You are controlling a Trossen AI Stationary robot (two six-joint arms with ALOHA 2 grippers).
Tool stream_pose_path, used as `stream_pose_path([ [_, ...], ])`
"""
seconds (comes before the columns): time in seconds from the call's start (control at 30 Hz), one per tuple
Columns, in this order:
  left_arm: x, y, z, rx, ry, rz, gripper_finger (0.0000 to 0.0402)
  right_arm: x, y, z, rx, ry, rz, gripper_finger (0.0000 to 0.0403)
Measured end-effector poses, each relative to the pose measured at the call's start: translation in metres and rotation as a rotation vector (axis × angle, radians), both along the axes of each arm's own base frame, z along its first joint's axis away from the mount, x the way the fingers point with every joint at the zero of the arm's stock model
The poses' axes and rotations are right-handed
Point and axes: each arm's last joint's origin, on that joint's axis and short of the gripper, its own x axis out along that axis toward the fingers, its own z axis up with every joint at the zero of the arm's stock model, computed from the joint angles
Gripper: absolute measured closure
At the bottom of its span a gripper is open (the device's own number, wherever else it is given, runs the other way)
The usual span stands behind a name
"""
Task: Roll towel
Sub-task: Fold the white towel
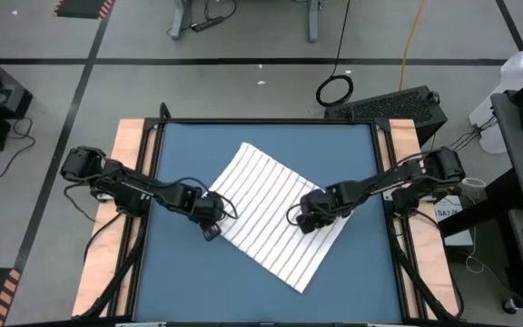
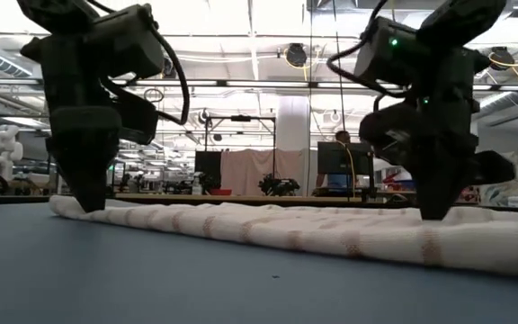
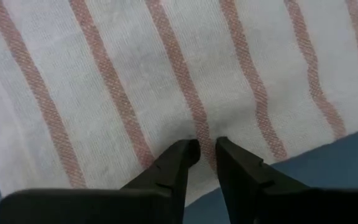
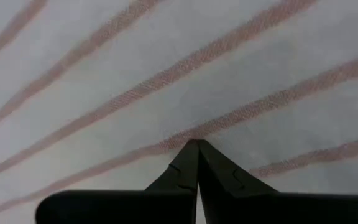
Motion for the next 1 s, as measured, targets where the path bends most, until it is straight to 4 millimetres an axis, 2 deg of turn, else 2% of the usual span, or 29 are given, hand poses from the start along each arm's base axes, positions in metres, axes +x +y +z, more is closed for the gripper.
stream_pose_path([
  [0.1, 0.000, 0.008, -0.001, 0.028, 0.002, -0.028, 0.0314, 0.002, 0.019, -0.004, 0.030, -0.003, -0.042, 0.0403],
  [0.3, 0.001, 0.029, 0.000, 0.063, 0.020, -0.041, 0.0314, 0.008, 0.056, 0.004, 0.041, -0.019, -0.163, 0.0403],
  [0.47, 0.000, 0.047, 0.004, 0.089, 0.040, 0.010, 0.0314, 0.006, 0.074, 0.009, 0.045, -0.024, -0.247, 0.0403],
  [0.63, 0.009, 0.065, 0.017, 0.103, 0.020, 0.007, 0.0314, 0.009, 0.079, 0.013, 0.072, -0.081, -0.296, 0.0403],
  [0.77, 0.018, 0.074, 0.034, 0.069, 0.006, -0.009, 0.0314, 0.010, 0.076, 0.020, 0.097, -0.115, -0.305, 0.0403],
  [1.0, 0.031, 0.076, 0.074, -0.005, -0.112, -0.045, 0.0314, 0.009, 0.065, 0.044, 0.130, -0.200, -0.313, 0.0403],
])
